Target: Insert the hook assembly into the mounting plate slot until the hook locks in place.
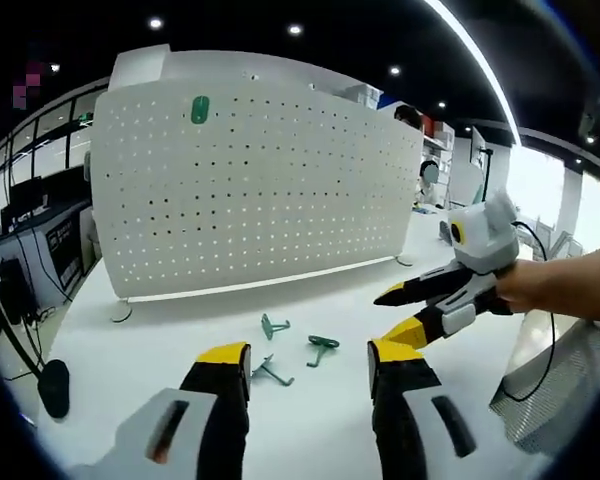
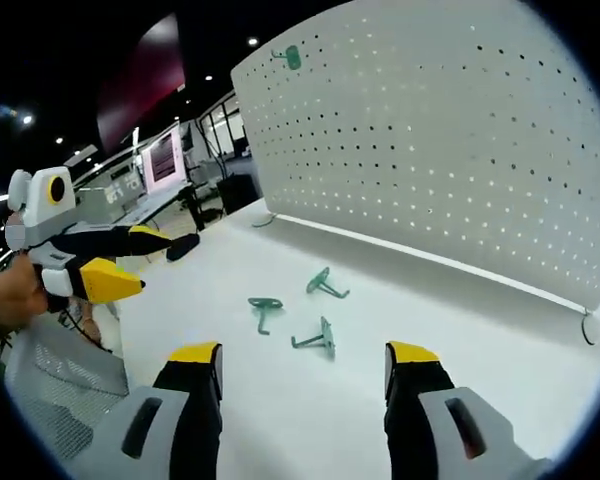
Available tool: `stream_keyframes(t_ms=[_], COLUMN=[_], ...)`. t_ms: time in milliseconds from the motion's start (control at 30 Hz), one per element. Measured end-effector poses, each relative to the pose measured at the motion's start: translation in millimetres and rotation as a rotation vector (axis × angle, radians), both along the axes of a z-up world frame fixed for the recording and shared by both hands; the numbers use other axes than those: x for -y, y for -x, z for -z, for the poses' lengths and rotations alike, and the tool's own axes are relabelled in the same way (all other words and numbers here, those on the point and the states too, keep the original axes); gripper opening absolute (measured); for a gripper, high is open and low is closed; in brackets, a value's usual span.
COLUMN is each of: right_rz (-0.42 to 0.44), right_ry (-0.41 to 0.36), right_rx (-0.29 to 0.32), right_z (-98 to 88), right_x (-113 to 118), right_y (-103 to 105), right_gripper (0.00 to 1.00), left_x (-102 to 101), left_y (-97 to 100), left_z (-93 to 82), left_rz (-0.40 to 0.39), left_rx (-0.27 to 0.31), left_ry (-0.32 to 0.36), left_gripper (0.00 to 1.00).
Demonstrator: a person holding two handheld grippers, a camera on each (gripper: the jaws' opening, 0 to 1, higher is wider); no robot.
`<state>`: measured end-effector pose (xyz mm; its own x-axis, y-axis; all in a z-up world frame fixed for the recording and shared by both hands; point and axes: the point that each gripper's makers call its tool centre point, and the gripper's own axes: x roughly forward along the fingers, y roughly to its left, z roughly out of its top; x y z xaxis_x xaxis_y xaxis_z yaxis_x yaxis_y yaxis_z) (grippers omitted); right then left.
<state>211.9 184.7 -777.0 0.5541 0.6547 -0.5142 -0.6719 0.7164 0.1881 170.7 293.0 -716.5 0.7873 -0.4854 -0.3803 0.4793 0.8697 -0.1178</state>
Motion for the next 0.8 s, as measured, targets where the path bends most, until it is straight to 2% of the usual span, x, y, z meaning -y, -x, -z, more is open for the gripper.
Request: stream_keyframes(t_ms=[200, 567, 800], right_rz=[-0.008, -0.026, -0.035], right_ry=[0.011, 0.038, 0.052], right_rx=[-0.006, -0.016, -0.021], right_z=[3.7, 13.5, 16.6], right_x=[-4, -7, -9], right_y=[-2, -2, -5], right_gripper=[0.65, 0.61, 0.55], left_x=[7, 13, 19], left_y=[7.9, 20.1, 25.7], left_z=[0.9, 11.7, 15.8], left_rz=[0.061, 0.088, 0.108], left_rx=[-0.034, -0.115, -0.137], left_ry=[0.008, 0.025, 0.036], left_gripper=[0.56, 0.76, 0.86])
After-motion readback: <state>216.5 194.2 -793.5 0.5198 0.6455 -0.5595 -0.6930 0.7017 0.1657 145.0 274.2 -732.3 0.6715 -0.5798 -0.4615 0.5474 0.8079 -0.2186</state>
